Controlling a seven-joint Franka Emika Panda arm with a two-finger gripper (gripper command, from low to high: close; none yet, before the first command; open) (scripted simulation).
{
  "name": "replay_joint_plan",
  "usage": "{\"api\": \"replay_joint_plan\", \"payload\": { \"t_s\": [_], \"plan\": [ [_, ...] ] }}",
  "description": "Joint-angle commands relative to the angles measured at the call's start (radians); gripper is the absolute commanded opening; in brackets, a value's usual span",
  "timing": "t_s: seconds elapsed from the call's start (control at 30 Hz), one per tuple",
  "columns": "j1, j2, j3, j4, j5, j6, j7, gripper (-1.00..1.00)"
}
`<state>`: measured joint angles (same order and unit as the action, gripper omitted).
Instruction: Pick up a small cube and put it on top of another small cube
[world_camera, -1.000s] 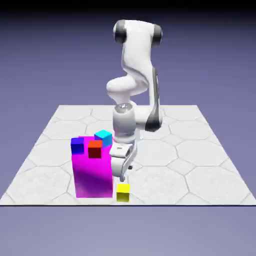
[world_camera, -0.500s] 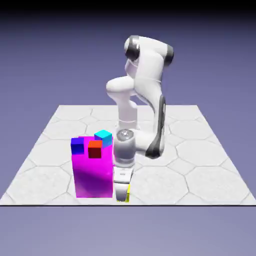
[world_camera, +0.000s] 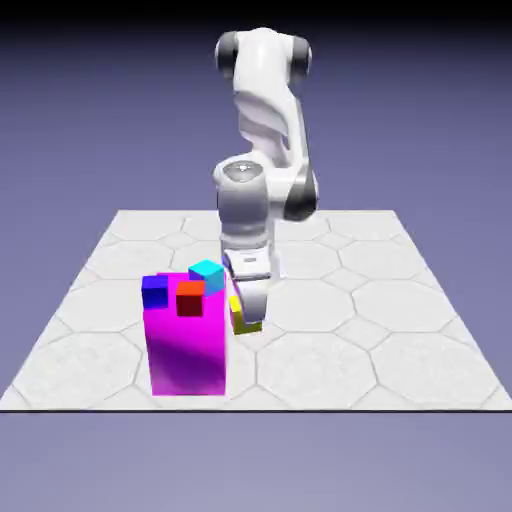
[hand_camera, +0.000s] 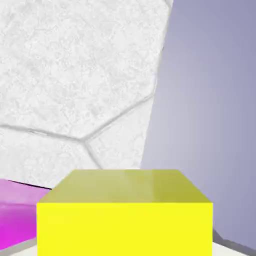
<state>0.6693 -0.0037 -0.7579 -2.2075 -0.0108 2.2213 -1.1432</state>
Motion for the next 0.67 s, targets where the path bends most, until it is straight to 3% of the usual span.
{"api": "replay_joint_plan", "payload": {
  "t_s": [0.0,0.2,0.4,0.43,0.63],
  "plan": [
    [0.0,-0.036,-0.014,0.015,-0.037,-0.038,-0.016,-1.0],
    [-0.024,-0.198,-0.08,0.09,-0.181,-0.23,-0.118,-1.0],
    [-0.031,-0.099,-0.112,-0.024,-0.116,-0.043,-0.17,-1.0],
    [-0.031,-0.099,-0.112,-0.024,-0.116,-0.043,-0.17,1.0],
    [-0.024,-0.198,-0.081,0.09,-0.181,-0.23,-0.118,1.0]
  ]
}}
